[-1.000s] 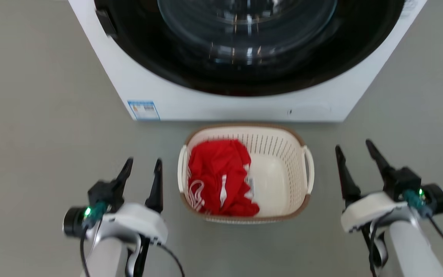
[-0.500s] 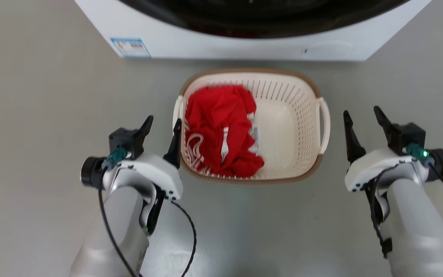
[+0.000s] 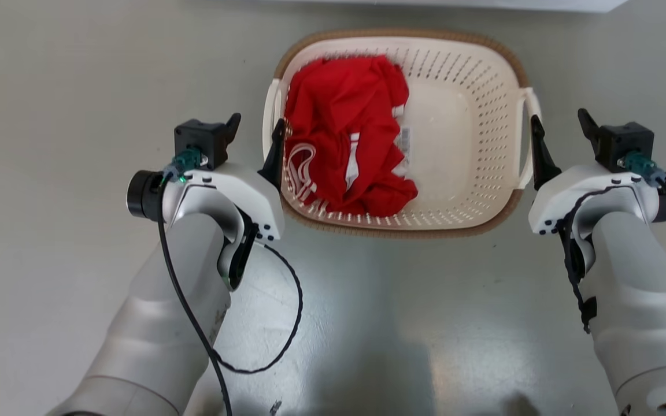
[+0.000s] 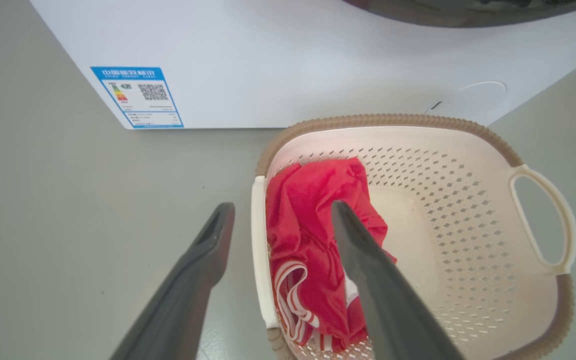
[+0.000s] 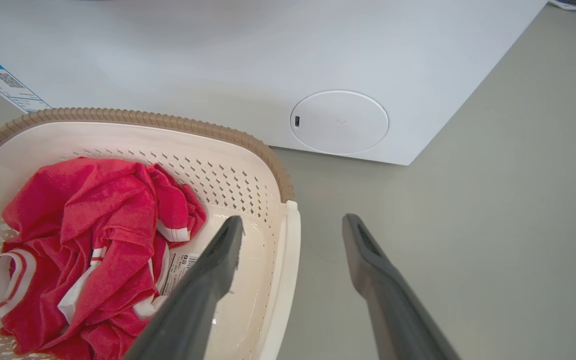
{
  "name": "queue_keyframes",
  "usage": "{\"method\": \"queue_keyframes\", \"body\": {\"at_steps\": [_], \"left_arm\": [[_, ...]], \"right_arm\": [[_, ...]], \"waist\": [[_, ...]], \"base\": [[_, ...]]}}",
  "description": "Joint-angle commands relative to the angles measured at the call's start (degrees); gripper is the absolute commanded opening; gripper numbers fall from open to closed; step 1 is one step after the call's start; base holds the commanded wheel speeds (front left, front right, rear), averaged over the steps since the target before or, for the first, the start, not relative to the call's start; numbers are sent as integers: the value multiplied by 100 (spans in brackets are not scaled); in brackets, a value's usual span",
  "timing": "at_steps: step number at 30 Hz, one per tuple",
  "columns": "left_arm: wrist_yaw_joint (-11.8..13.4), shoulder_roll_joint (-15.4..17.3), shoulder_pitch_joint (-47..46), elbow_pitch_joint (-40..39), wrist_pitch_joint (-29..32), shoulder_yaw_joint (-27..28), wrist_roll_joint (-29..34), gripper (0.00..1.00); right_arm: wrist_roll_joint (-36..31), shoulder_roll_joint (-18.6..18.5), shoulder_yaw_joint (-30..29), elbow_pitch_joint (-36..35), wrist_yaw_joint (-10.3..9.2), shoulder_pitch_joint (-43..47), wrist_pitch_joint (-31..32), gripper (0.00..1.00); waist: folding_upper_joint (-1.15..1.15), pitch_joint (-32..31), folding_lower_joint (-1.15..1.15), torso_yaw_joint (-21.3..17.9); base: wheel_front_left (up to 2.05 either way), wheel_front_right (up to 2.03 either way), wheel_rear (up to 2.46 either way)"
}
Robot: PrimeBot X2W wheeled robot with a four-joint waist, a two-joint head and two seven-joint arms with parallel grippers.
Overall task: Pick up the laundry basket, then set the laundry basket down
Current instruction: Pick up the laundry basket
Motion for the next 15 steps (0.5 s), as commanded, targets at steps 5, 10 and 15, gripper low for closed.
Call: {"method": "queue_keyframes", "body": {"at_steps": [5,10,15], "left_arm": [[100,120,-302,73,-36,-72,-190,100],[127,120,-509,138,-36,-217,-344,100],[135,120,-631,221,-36,-362,-464,100]], "right_arm": [[-136,62,-65,158,35,-143,-76,100],[-228,62,-192,243,35,-265,-77,100],[-236,62,-210,300,35,-334,-78,100]], "waist": [[0,269,0,41],[0,465,0,47],[0,604,0,18]], "base": [[0,0,0],[0,0,0],[0,0,0]]}}
